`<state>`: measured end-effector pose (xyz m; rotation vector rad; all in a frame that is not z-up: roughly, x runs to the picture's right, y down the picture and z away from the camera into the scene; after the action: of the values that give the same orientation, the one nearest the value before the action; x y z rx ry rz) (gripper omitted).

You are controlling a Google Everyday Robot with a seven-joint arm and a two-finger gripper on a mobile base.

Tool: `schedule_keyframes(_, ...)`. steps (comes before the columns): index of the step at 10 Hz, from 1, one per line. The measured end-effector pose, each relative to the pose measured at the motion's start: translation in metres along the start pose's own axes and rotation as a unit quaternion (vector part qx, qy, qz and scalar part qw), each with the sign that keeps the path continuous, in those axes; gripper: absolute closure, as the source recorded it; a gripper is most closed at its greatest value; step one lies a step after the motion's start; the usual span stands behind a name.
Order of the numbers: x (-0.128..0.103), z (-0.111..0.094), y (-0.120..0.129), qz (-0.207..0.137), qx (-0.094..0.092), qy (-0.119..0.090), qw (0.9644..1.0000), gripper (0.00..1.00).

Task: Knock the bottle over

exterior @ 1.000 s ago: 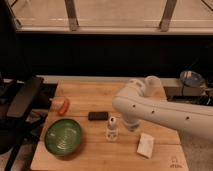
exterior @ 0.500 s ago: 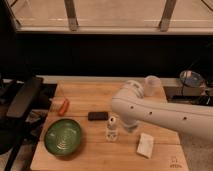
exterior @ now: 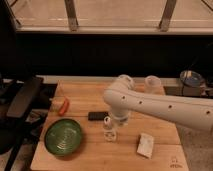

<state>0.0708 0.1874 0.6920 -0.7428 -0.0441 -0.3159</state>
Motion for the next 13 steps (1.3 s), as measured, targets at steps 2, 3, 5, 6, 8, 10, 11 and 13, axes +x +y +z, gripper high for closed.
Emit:
schedule_keyframes(2,-0.008,-0.004,0.01,0.0,0.005,0.033,0.9994,0.85)
schedule_keyframes(3,-0.011,-0.004,0.01,0.0,0.007,0.031,0.9995,0.85)
schedule_keyframes(5,-0.014,-0.006,-0.006,0.002,0.012,0.017,0.9998,0.85)
schedule_keyframes(6,-0.015,-0.007,-0.014,0.002,0.014,0.016,0.9998,0.85)
schedule_keyframes(8,-0.012,-0.008,-0.019,0.002,0.015,0.018,0.9997,0.85)
schedule_keyframes(10,-0.014,-0.011,-0.026,0.006,0.018,0.012,0.9997,0.85)
schedule_keyframes(11,-0.019,-0.012,-0.037,0.007,0.022,0.007,0.9997,0.85)
schedule_keyframes(13,-0.019,-0.013,-0.054,0.014,0.028,0.006,0.9995,0.85)
